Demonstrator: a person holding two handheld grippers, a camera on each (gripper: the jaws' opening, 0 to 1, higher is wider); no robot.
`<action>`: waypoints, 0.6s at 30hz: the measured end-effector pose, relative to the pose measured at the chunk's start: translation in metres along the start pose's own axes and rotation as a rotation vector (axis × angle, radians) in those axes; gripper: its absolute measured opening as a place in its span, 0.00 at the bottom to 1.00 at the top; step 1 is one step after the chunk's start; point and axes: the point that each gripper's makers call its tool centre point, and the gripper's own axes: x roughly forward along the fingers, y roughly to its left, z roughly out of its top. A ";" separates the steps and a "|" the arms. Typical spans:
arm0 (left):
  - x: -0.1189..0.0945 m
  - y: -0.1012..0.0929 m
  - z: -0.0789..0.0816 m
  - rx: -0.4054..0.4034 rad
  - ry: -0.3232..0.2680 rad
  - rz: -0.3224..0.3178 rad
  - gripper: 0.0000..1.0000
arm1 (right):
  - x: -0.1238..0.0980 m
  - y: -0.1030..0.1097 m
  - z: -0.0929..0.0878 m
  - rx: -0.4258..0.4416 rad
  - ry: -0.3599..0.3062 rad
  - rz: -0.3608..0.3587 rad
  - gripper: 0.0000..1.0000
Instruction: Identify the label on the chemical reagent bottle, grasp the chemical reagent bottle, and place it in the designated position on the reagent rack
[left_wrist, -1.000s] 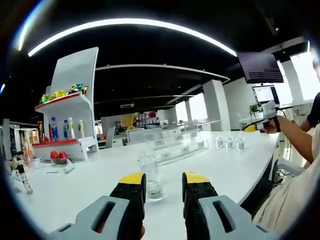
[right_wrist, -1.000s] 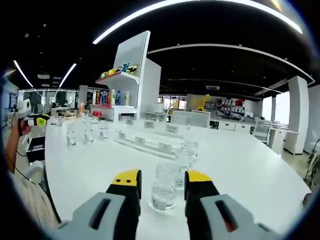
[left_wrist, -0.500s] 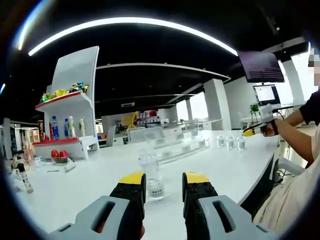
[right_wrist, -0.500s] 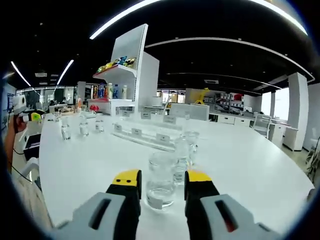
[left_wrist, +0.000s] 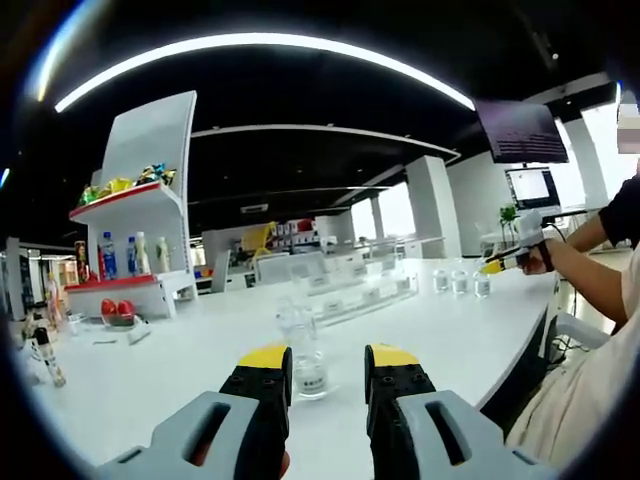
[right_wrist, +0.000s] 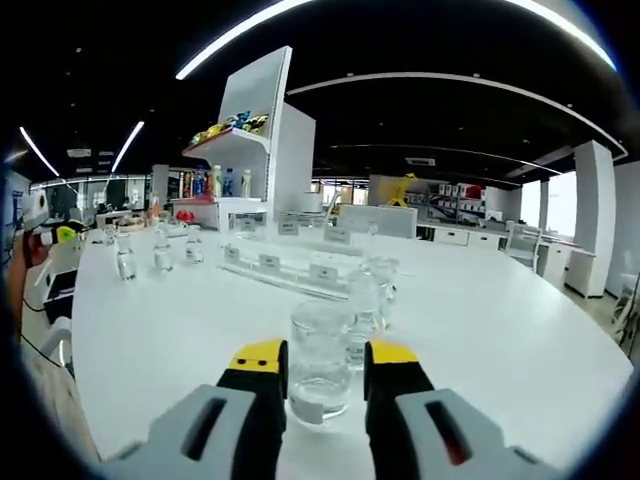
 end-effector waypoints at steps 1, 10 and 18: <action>0.000 0.000 0.000 0.000 0.000 -0.001 0.30 | 0.000 0.000 0.000 0.000 0.000 -0.001 0.30; 0.000 -0.001 -0.001 0.001 0.000 -0.003 0.30 | 0.004 0.000 -0.001 0.021 -0.010 0.004 0.27; 0.001 -0.002 -0.001 0.003 0.001 -0.007 0.30 | 0.006 0.003 0.001 0.018 -0.013 0.001 0.23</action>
